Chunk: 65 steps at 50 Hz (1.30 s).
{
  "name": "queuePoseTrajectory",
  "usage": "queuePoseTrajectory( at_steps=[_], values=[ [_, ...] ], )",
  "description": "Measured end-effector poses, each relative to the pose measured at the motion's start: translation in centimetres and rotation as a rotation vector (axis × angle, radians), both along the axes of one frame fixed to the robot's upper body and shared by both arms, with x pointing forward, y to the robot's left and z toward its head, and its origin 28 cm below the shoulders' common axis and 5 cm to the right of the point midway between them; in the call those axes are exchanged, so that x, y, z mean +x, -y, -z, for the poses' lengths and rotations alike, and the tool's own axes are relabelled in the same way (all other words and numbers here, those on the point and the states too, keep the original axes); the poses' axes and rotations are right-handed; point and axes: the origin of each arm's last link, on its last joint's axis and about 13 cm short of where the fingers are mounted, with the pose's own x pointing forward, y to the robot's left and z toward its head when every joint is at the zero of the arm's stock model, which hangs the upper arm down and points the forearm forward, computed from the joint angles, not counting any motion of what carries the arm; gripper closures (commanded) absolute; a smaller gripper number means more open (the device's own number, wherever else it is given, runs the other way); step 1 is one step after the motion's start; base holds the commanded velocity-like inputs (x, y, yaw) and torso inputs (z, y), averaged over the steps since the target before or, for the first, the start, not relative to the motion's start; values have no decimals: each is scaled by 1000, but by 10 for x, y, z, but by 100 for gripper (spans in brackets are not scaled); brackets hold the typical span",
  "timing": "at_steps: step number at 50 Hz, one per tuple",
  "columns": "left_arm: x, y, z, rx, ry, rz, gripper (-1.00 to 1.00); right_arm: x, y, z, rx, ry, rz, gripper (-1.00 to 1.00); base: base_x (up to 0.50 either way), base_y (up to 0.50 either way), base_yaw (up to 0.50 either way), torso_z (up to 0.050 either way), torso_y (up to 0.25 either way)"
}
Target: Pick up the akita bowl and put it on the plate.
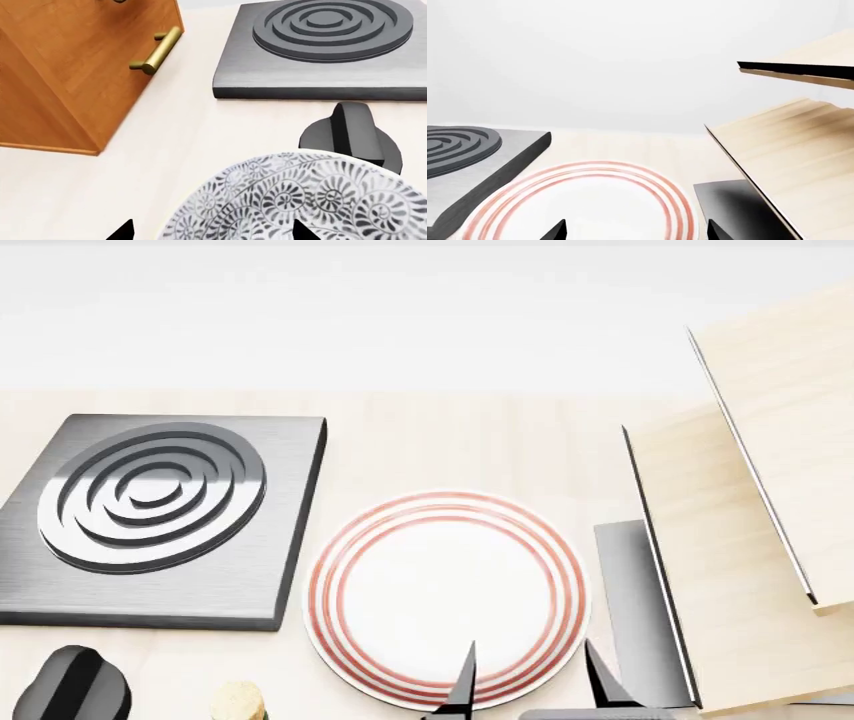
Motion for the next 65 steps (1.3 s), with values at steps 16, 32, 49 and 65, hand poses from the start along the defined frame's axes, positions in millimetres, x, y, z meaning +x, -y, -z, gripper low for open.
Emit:
queuePoseTrajectory(
  at_steps=[16, 32, 49, 65],
  values=[
    [-3, -2, 0, -1, -13, -9, -100, 1, 0, 1, -1, -4, 0, -100, 0, 0, 0, 0, 0],
    [-5, -4, 3, 6, -43, -10, -100, 2, -1, 3, -3, -11, 0, -100, 0, 0, 0, 0, 0],
    [-8, -6, 5, 12, -74, -17, -100, 3, -1, 5, -4, -17, 1, -100, 0, 0, 0, 0, 0],
    [-7, -8, 7, 45, -114, -17, -100, 4, -1, 6, -3, -20, 1, -100, 0, 0, 0, 0, 0]
  ],
)
